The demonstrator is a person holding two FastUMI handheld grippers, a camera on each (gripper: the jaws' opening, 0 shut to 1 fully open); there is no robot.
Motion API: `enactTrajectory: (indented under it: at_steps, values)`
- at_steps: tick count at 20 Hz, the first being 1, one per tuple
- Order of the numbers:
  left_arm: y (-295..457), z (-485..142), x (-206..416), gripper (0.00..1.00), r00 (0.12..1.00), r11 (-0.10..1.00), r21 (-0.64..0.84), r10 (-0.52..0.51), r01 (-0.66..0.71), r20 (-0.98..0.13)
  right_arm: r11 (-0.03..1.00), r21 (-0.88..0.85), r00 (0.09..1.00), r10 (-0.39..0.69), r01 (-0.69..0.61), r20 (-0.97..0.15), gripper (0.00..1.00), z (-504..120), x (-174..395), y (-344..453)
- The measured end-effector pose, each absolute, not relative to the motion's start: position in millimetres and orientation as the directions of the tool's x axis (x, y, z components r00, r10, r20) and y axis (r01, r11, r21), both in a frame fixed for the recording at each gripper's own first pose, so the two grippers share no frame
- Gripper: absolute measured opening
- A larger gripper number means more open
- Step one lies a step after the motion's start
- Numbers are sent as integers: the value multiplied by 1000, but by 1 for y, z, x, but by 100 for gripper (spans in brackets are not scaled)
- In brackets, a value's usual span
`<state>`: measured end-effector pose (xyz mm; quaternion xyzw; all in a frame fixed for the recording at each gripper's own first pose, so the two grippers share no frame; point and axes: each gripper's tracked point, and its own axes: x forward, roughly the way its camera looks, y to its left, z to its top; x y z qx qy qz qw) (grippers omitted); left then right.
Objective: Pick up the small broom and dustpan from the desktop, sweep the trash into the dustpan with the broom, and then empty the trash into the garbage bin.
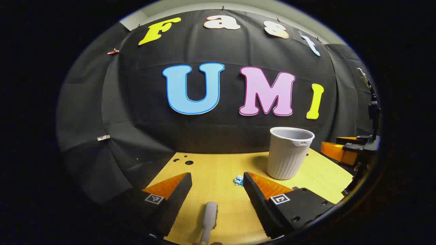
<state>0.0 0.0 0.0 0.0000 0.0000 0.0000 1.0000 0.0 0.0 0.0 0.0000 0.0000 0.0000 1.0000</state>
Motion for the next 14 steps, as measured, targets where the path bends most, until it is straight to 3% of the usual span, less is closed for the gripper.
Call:
enactTrajectory:
  at_steps: [14]
  values:
    - [7, -25, 3, 98, 997, 999, -27, 16, -19, -81, 998, -14, 997, 57, -58, -53, 98, -18, 15, 21]
